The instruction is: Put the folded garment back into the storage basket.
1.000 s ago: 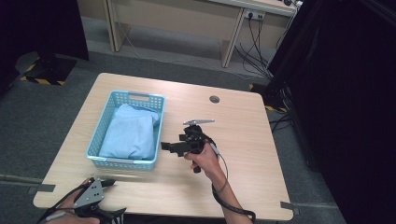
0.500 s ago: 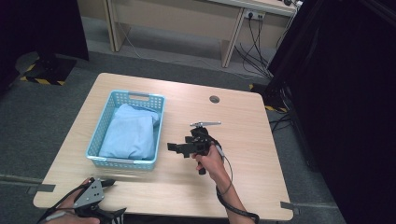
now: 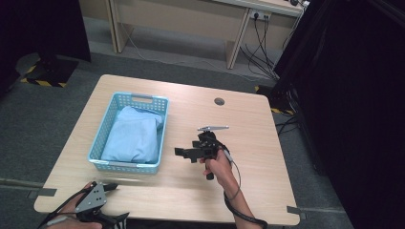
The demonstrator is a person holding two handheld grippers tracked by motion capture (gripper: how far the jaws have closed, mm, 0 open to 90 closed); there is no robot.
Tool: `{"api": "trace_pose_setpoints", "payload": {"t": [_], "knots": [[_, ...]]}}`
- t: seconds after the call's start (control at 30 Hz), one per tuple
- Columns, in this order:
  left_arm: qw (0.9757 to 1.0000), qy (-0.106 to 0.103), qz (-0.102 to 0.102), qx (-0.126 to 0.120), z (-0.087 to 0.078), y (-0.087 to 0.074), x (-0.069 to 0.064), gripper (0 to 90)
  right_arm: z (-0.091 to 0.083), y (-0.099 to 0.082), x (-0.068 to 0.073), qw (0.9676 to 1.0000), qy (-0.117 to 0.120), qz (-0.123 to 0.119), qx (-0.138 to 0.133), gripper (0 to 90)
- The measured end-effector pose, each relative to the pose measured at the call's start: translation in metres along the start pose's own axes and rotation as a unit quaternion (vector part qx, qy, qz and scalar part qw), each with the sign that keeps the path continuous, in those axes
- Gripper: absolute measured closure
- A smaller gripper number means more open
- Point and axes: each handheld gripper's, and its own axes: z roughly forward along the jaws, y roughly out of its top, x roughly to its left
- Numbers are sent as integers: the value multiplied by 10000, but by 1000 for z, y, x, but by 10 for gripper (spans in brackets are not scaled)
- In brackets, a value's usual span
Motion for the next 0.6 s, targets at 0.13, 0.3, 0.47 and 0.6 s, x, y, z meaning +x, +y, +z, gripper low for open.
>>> {"api": "trace_pose_setpoints", "payload": {"t": [0.13,0.3,0.47,0.6], "knots": [[10000,-1,4,2,0,0,0,0,-2,-1,0,10000,-36,10,-19,36],[10000,-1,4,2,0,0,0,0,-5,-2,-1,9998,46,-201,-70,35],[10000,-1,3,1,0,0,0,0,-5,-6,-3,10000,-30,-94,-7,35],[10000,-1,4,1,0,0,0,0,-7,-7,-6,9999,-90,-39,-19,36]]}}
